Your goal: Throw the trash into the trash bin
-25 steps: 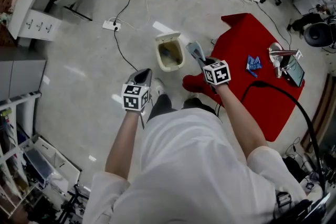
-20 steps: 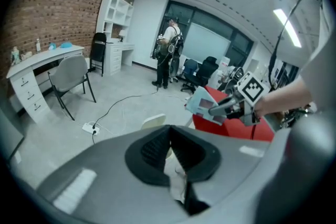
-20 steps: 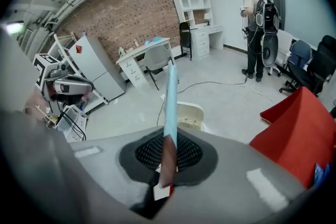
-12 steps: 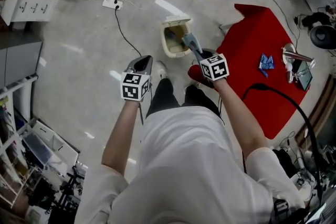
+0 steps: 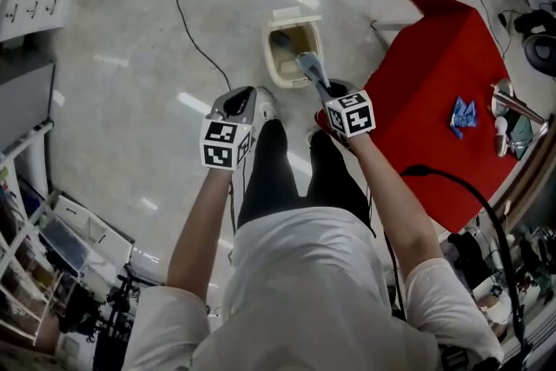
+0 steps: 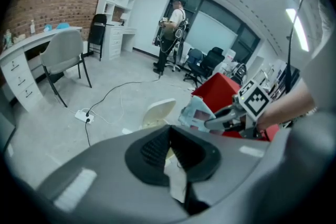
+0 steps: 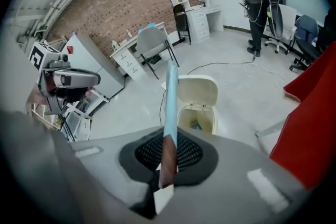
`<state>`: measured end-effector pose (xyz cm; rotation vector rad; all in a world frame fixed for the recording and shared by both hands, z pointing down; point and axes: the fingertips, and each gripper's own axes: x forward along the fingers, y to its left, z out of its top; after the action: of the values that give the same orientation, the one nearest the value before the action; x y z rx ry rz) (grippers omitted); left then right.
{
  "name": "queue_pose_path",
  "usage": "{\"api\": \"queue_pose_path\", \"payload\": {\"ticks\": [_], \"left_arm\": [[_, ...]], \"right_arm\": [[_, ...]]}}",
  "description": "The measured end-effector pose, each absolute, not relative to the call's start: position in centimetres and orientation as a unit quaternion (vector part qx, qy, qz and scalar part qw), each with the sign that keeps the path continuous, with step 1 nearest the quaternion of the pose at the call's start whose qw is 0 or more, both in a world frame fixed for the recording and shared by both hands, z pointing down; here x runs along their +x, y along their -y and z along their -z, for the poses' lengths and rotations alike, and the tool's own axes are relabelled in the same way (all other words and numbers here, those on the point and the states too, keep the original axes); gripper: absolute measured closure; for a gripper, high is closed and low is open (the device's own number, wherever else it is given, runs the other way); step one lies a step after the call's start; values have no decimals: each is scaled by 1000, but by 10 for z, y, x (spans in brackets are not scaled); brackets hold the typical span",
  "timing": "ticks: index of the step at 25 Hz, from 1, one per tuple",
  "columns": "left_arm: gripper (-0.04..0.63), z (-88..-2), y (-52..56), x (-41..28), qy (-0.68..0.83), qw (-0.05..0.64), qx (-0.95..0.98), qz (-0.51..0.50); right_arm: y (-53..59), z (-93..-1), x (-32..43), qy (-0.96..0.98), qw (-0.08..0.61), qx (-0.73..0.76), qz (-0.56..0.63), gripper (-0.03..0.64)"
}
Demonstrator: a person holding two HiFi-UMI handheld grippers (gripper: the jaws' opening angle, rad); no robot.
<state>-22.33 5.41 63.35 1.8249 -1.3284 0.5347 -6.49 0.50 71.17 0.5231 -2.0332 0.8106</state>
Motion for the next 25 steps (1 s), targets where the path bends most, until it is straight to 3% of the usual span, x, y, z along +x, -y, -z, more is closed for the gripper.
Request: {"api": "queue_pose_path", "payload": {"ticks": [11,15,22,25], "left_arm": [[591,-733,-38,-208,499,408,730,-229],[592,-759,-37,-204,495,417,729,-225],[591,-798,-46,-195,476,438,726,-233],[591,-815,-55,-192,472,445,723,-237]], "right_arm": [[17,-855,-75,779,469,232,-347,593],[21,-894,-80,768,453,256,-373,587],[27,-947,-90,768,450,273,-366,417],[25,-953,-88,771,444,276,-364,408]]}}
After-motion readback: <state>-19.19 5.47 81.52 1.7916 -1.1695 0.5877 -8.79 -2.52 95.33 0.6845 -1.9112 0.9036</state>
